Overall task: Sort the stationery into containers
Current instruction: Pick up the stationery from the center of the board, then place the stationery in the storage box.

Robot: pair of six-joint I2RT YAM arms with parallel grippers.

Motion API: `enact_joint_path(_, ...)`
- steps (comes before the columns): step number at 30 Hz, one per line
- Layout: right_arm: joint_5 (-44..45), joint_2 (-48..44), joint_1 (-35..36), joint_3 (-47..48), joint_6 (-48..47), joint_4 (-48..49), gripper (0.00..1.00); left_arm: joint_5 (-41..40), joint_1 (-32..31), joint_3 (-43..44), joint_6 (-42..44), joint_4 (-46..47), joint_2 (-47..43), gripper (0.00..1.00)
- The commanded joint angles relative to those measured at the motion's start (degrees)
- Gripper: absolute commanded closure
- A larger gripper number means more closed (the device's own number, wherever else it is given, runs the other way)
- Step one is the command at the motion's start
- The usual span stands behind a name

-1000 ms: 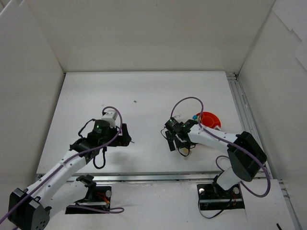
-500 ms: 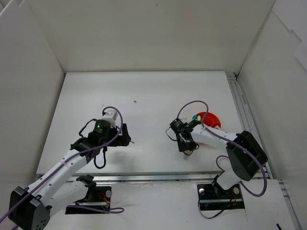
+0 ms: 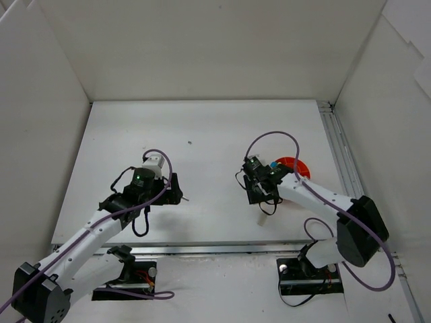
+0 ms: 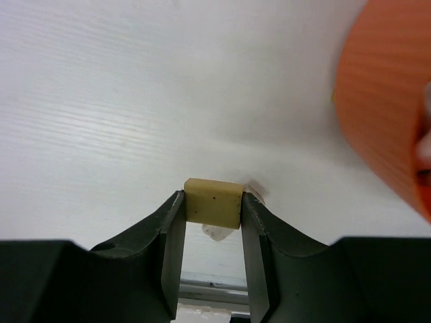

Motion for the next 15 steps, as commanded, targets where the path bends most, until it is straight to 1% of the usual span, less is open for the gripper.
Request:
enact_joint_path(1,-0.8,-6.2,-2.8,6.5,-6.3,2.0,1.00,-1.4,0.4,3.6,1.0,1.2,-1.1,0.00)
enact_joint_path(3,-1.4,-6.8,-5.3,9.0,-7.2,2.8,1.00,-1.4,0.4,4.0,1.1,1.3,-1.0,0.01)
enact_joint_path(4,-1.9,-7.5,-8.1,9.8,-7.7,4.0,1.00,-1.6,0.4,4.3,1.2,1.3,-0.9,0.01)
enact_joint_path(6,-3.3,-7.7,-11.5,12.3,-8.6,5.7,1.00,-1.9,0.4,5.3,1.6,1.2,-0.4,0.00)
enact_joint_path(7,-3.1,-7.6,-14.7,13.3,-8.6,5.9,1.00,-2.2,0.4,5.5,1.7,1.1,-0.2,0.00)
enact_joint_path(9,-1.0,-7.2,-19.0,15.6,-7.3,6.2,1.00,-2.5,1.0,6.6,2.1,0.7,0.3,0.01)
enact_joint_path(12,2.7,-6.9,-23.1,17.5,-5.3,6.6,0.98,-3.0,1.0,7.8,3.0,0.4,0.9,0.01)
enact_joint_path(15,5.7,-6.1,-28.6,18.2,-2.9,7.4,0.98,-2.3,1.6,8.5,3.9,0.9,1.6,0.00)
